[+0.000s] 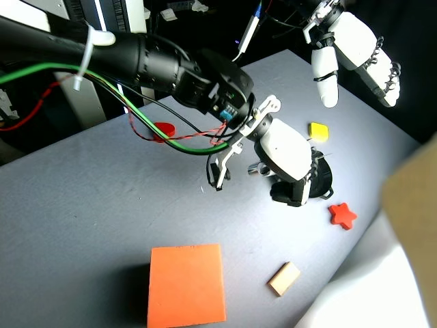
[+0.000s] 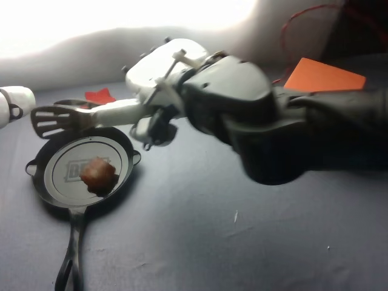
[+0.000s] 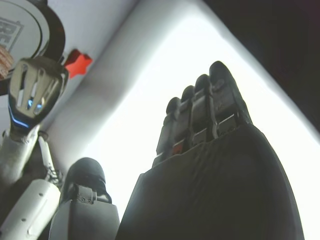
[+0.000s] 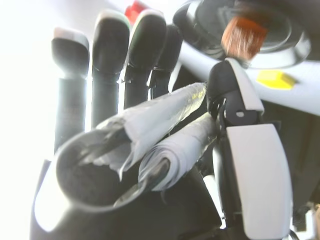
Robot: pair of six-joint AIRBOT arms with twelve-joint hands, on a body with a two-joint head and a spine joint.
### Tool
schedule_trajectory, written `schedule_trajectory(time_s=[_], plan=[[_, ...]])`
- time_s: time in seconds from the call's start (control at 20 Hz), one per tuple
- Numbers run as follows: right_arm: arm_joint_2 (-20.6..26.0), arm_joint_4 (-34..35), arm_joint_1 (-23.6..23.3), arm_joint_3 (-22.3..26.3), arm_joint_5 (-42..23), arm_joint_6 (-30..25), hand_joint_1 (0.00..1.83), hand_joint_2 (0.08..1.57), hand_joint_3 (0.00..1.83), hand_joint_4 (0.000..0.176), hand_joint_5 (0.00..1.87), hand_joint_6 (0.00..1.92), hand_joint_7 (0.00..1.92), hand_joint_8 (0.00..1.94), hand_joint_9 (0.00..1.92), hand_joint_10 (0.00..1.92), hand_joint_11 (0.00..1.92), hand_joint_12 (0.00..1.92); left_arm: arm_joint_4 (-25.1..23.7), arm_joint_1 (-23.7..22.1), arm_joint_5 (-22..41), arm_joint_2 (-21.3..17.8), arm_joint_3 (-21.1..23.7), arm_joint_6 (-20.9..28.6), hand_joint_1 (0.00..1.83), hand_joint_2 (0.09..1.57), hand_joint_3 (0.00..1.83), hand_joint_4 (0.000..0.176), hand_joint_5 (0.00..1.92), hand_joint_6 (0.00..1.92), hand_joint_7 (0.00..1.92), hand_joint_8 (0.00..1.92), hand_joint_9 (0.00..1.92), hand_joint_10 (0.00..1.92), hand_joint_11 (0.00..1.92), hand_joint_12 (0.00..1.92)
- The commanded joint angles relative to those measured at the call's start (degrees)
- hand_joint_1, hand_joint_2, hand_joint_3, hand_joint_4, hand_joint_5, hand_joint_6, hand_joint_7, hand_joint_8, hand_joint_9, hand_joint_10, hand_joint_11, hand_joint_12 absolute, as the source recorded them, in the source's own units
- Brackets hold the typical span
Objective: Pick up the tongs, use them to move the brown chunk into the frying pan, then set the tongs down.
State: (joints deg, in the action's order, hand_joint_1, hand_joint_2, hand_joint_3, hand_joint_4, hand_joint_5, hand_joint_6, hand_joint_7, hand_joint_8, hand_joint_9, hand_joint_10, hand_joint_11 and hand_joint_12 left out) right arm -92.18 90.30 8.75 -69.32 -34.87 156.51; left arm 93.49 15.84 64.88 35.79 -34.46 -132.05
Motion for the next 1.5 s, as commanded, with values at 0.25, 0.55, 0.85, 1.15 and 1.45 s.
schedule_trajectory(time_s=[0.25,0.55,0.85,1.15,1.45], plan=[[11.85,-3.8,4.07,11.48,-1.65,0.05,0.48,1.43,0.0,0.0,0.78,1.0,1.05,1.03,1.01,1.38,0.84,1.81,-4.83,-0.67,2.01,-0.39,0.57,-0.85,0.0,1.13,0.0,0.0,0.0,0.0,0.02,0.0,0.02,0.0,0.0,0.13],[19.61,-6.38,6.43,16.9,-0.94,-1.03,0.52,1.41,0.0,0.0,0.76,1.01,1.04,1.0,1.02,1.37,0.84,1.81,-4.39,-2.58,1.82,2.31,1.99,-2.65,0.0,1.14,0.0,0.0,0.0,0.0,0.0,0.0,0.01,0.0,0.0,0.08],[21.86,-6.42,8.21,18.43,-0.34,-1.81,0.57,1.38,0.0,0.0,0.74,0.94,1.02,0.95,1.0,1.35,0.81,1.81,-4.44,-2.41,2.41,6.65,5.59,-2.65,0.0,1.14,0.0,0.0,0.0,0.0,0.03,0.0,0.03,0.0,0.0,0.2],[19.89,-12.37,11.29,17.21,-1.41,-5.92,0.56,1.39,0.0,0.0,0.74,0.93,0.99,0.95,0.96,1.36,0.78,1.81,-10.03,3.58,7.26,9.15,10.71,4.36,0.0,1.14,0.0,0.0,0.0,0.0,0.05,0.01,0.05,0.01,0.0,0.2],[19.71,-12.4,14.9,16.91,-1.61,-5.83,0.54,1.37,0.0,0.0,0.57,0.92,0.74,1.01,0.65,1.38,0.46,1.88,-11.7,6.68,9.43,9.89,12.69,6.38,0.0,1.14,0.0,0.0,0.0,0.0,0.02,0.0,0.02,0.0,0.0,0.14]])
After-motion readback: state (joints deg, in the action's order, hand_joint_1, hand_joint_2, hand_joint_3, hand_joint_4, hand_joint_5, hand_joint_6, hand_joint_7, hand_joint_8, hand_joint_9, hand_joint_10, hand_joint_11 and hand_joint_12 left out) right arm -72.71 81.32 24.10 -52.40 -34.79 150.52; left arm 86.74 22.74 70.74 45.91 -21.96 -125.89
